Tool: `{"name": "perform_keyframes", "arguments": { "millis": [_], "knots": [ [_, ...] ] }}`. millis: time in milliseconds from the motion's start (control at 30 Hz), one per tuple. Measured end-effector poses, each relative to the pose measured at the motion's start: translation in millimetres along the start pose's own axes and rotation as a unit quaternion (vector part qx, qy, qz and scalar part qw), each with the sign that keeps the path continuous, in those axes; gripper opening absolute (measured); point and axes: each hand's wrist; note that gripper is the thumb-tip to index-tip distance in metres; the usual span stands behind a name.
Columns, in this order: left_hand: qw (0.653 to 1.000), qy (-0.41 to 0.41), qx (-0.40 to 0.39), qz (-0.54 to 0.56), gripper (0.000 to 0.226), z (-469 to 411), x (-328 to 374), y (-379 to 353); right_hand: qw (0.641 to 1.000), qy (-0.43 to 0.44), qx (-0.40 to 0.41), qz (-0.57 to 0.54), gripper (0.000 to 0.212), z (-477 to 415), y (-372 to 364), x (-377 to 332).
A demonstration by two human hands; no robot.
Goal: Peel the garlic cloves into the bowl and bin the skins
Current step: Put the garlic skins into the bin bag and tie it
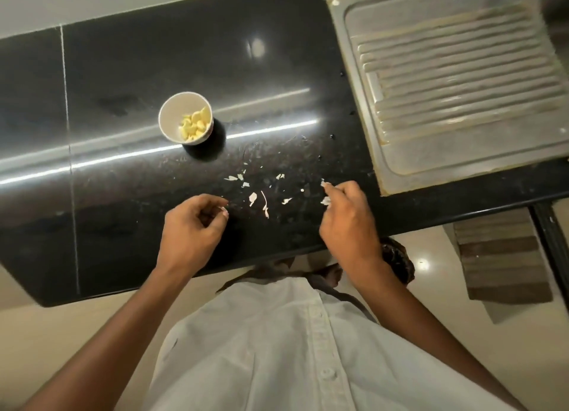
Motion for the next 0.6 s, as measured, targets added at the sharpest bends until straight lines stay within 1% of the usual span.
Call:
{"name": "perform_keyframes", "arguments": {
  "millis": [133, 233, 267, 333, 467, 533, 600],
  "knots": [
    [1.0, 0.006, 0.024, 0.002, 0.021, 3, -6, 6, 0.995, 0.076, -0.064, 0.026, 0.048, -15, -21, -49],
    [0.999, 0.01, 0.039, -0.021, 0.031, 4, -12, 14, 0.984, 0.135, -0.114, 0.002, 0.047, -21, -23, -72],
    [0.999, 0.008, 0.043, -0.033, 0.035, 3, -15, 16, 0.984, 0.137, -0.111, -0.014, 0.045, -23, -19, -74],
    [0.997, 0.005, 0.058, -0.056, 0.039, 4, -23, 20, 0.989, 0.116, -0.08, -0.036, 0.041, -29, -4, -67],
    [0.995, -0.009, 0.082, -0.063, 0.048, 6, -35, 18, 0.999, 0.038, -0.035, -0.017, 0.039, -40, 21, -29],
    [0.996, -0.008, 0.057, -0.062, 0.057, 8, -38, 10, 0.999, 0.031, -0.035, 0.005, 0.039, -44, 20, -20],
    [0.997, -0.028, 0.0, -0.076, 0.065, 8, -39, -2, 0.997, 0.052, -0.041, 0.028, 0.042, -49, 12, -24]
  ]
}}
Point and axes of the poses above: each hand's wrist, its own z-axis away from the middle knuckle, its own y-axis out of the back of the hand, x = y × z, and after that the axes turned 13 degrees about -x, right-handed
